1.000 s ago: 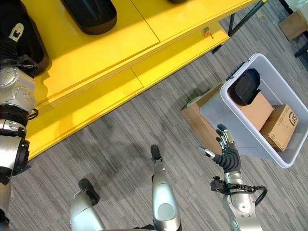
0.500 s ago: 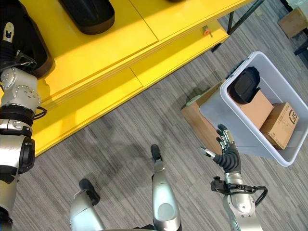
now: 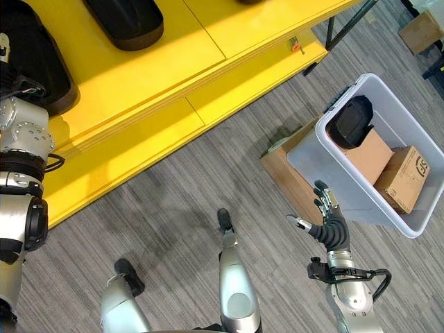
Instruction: Move parts from the plastic box to the shelf.
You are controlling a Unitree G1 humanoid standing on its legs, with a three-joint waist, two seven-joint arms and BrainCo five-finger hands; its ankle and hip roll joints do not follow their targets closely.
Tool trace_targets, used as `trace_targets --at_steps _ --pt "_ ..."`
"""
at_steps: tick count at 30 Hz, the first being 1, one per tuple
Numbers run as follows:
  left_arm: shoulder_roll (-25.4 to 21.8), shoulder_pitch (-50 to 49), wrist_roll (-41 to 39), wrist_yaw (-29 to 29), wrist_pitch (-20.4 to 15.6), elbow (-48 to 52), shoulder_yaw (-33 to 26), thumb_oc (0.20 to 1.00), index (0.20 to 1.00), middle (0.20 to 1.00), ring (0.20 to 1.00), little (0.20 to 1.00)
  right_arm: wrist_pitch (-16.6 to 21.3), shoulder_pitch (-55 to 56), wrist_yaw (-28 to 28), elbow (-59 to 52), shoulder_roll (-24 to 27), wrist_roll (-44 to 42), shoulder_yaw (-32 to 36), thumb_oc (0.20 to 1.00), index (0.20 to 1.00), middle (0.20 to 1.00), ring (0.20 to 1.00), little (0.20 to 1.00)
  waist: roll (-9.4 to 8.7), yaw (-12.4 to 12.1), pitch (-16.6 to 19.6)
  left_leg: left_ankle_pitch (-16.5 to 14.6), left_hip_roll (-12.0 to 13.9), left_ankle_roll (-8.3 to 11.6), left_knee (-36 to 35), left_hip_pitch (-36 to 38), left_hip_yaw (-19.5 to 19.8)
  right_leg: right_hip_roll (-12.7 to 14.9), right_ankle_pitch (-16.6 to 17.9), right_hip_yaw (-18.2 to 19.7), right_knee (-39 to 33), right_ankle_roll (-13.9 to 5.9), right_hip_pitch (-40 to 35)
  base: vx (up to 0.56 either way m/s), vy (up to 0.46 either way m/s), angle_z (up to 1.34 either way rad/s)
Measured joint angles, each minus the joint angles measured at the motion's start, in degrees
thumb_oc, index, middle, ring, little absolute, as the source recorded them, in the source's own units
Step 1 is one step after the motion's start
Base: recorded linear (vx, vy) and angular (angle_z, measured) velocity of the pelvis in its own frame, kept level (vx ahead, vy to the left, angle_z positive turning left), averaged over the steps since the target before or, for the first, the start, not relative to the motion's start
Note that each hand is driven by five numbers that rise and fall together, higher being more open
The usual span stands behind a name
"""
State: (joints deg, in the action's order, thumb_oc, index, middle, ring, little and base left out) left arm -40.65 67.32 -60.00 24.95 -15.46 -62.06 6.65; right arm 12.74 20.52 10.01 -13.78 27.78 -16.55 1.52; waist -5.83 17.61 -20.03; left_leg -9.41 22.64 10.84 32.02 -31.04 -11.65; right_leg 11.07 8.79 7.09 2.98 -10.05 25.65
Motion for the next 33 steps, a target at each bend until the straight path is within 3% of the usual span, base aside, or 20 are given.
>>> trace_targets --at_steps 7,17,27,33 --pt "-3.4 4.3 0.7 0.0 0.0 0.0 4.5 1.0 1.0 1.0 1.0 1.0 0.0 0.3 -0.1 -0.2 0.0 0.0 0.1 1.0 1.0 1.0 1.0 1.0 1.11 -1.4 0.3 0.0 -0.1 -0.04 0.1 0.3 0.0 0.1 0.3 0.0 0.3 -0.11 -0.2 0.0 0.0 0.0" --pt "-3.9 5.2 0.6 -1.0 -0.6 0.8 4.7 1.0 1.0 1.0 1.0 1.0 0.0 0.3 -0.5 -0.1 0.4 0.0 1.1 1.0 1.0 1.0 1.0 1.0 3.58 -1.8 1.4 0.1 -1.1 -0.56 -1.0 2.2 0.2 1.0 -0.8 -0.3 0.0 0.85 -2.3 0.0 -0.003 0.03" --pt "-4.2 5.2 0.5 -5.2 -1.2 8.6 11.4 1.0 1.0 1.0 1.0 1.0 0.0 0.6 -1.1 -0.1 0.4 0.0 2.6 1.0 1.0 1.0 1.0 1.0 3.84 -2.5 1.5 0.4 -1.3 -0.04 -2.3 5.8 0.2 1.0 -0.4 -1.2 0.2 0.12 -5.3 0.0 -0.001 0.0" --pt "-2.7 0.1 0.6 -7.5 -1.7 17.1 11.4 1.0 1.0 1.0 1.0 1.0 0.0 0.5 -1.5 -0.3 0.4 1.7 2.8 1.0 1.0 1.0 1.0 1.0 4.65 -2.8 2.0 0.7 -1.9 -0.03 -3.1 7.1 1.5 1.4 -1.1 -2.6 -0.1 0.75 -7.8 0.0 -0.01 0.12"
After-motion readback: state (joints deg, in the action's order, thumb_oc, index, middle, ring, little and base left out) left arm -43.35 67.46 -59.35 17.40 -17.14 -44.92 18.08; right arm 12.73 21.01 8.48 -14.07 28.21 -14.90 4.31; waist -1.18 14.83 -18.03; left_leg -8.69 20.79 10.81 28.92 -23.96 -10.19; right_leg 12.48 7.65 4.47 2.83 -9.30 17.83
